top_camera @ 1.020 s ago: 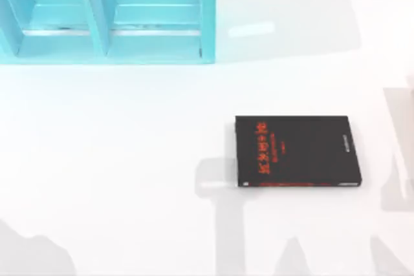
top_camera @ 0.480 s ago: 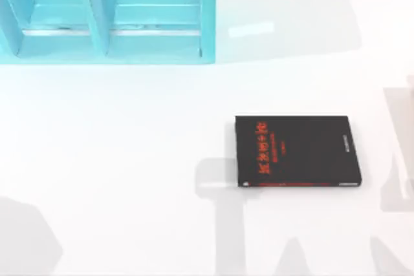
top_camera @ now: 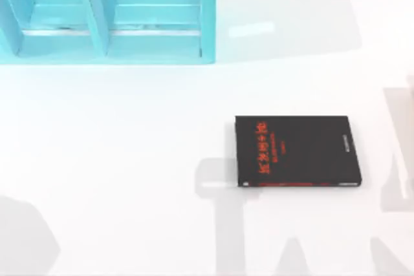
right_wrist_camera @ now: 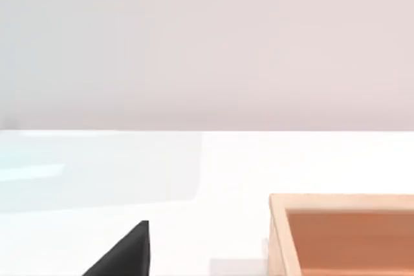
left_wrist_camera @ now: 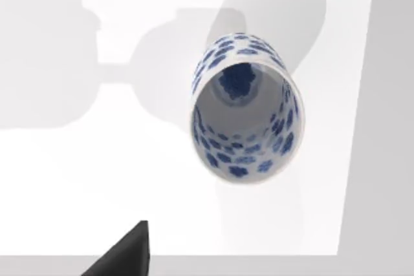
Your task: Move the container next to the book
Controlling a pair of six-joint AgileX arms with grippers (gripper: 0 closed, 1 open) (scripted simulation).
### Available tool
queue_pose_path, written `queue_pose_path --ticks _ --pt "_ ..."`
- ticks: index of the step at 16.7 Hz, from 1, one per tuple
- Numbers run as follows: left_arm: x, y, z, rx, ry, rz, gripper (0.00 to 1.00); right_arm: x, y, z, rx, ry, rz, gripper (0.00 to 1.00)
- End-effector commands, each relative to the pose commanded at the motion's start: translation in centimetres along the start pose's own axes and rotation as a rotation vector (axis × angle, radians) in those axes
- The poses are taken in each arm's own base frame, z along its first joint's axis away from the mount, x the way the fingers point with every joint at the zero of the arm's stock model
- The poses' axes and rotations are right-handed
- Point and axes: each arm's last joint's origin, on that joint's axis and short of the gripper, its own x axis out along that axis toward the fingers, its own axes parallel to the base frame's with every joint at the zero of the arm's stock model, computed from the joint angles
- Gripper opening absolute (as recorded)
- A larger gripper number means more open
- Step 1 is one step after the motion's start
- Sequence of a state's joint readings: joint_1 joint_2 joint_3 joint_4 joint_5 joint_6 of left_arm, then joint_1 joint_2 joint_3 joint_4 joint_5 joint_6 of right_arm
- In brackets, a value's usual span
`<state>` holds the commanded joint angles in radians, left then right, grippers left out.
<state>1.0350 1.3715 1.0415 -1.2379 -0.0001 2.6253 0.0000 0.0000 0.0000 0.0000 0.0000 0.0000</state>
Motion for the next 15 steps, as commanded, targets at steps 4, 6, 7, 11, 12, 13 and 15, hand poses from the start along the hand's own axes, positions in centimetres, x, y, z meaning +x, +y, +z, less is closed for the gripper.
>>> queue_pose_path --ticks 4,6,7,11,12,13,15 --pt "2.8 0.2 -0.4 -0.003 -0.005 -0.003 1.0 0.0 0.0 0.0 0.0 0.0 0.0 1.0" --pt "5.2 0.3 -0.6 -0.003 0.005 0.003 1.0 0.0 0.0 0.0 0.0 0.0 0.0 1.0" --pt "6.4 0.3 -0.6 -0.003 0.009 0.005 1.0 0.0 0.0 0.0 0.0 0.0 0.0 1.0" --pt "9.7 0.0 -0.1 -0.003 0.0 0.0 1.0 0.0 0.0 0.0 0.0 0.0 0.0 1.0" --pt "9.9 -0.1 -0.1 -0.003 -0.002 -0.001 1.0 0.0 0.0 0.0 0.0 0.0 0.0 1.0" --pt "9.9 -0.1 -0.1 -0.003 -0.002 -0.001 1.0 0.0 0.0 0.0 0.0 0.0 0.0 1.0" --pt "9.9 -0.1 -0.1 -0.003 -0.002 -0.001 1.0 0.0 0.0 0.0 0.0 0.0 0.0 1.0"
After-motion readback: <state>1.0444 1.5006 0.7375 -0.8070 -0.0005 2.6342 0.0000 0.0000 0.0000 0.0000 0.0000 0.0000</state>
